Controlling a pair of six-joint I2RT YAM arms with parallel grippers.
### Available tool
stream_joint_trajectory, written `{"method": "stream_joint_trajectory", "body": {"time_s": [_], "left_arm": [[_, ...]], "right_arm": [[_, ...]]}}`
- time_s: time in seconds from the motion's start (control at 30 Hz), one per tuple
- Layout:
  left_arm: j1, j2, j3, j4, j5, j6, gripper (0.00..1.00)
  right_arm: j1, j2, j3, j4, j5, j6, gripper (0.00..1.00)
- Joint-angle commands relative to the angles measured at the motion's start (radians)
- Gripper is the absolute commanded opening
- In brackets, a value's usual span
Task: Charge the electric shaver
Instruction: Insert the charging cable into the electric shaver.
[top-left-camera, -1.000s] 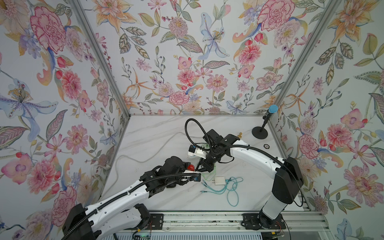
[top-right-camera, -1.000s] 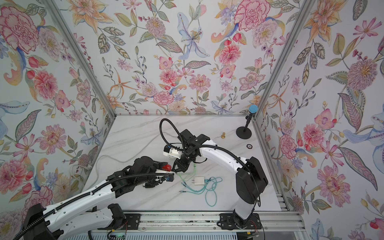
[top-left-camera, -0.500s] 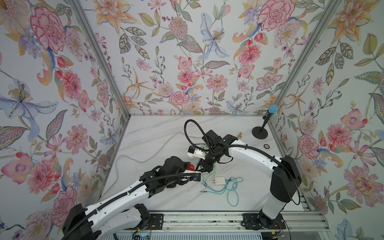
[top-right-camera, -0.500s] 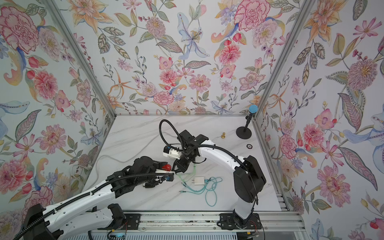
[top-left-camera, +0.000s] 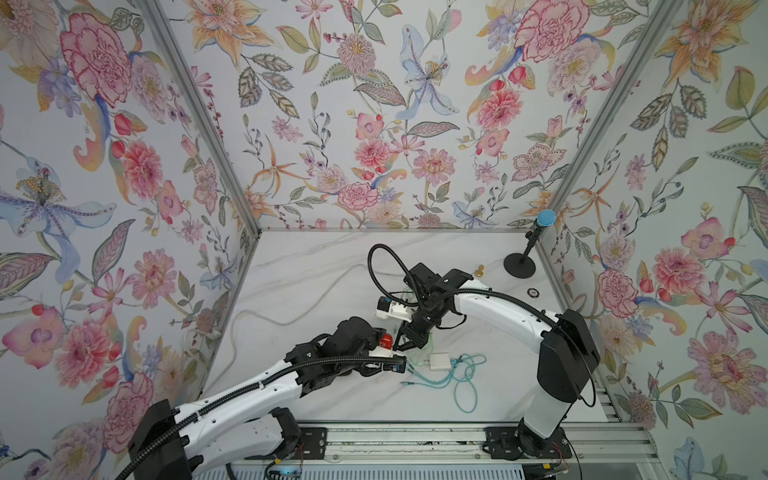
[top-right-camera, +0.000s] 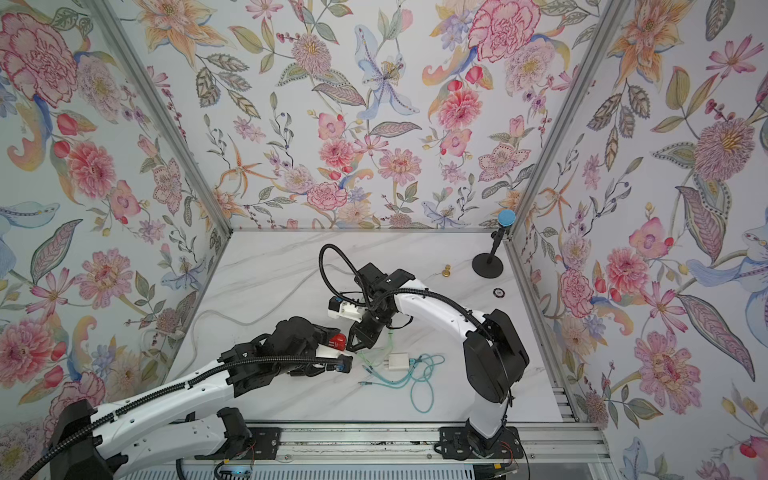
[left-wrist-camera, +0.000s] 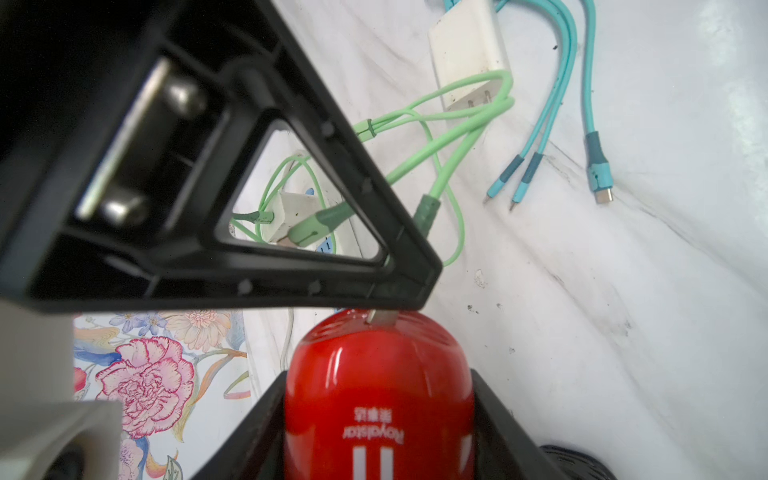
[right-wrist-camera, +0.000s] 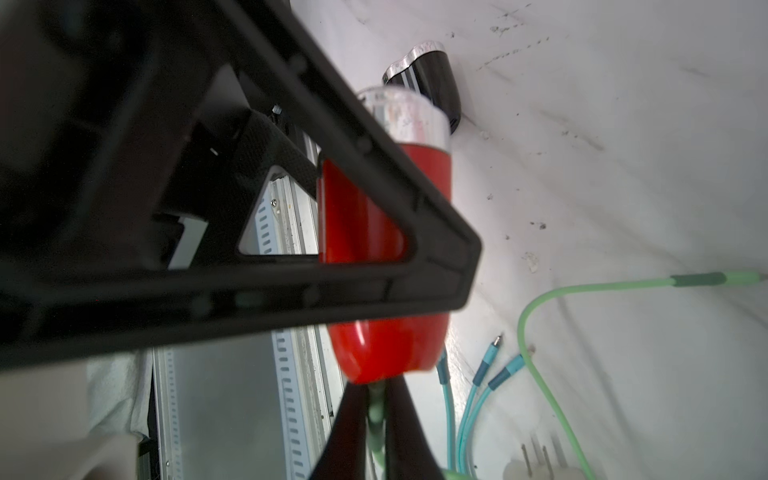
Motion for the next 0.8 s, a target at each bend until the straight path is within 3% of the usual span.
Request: {"method": "stream_joint_trajectory", "body": {"time_s": [0.0, 0.53, 0.77], "left_arm": [[-0.051, 0.007, 0.058, 0.043, 0.071, 0.046, 0.0], [-0.125, 0.032, 0.063, 0.076, 0.166, 0.057, 0.0], [-0.133, 0.001, -0.011, 0.168, 0.206, 0.03, 0.0]], "right_arm": [[0.01, 0.012, 0.022, 0.025, -0.011, -0.041, 0.0], [-0.006, -0.006, 0.037, 0.001, -0.019, -0.089, 0.0], [-0.016, -0.027, 0.037, 0.002, -0.035, -0.146, 0.0]]}}
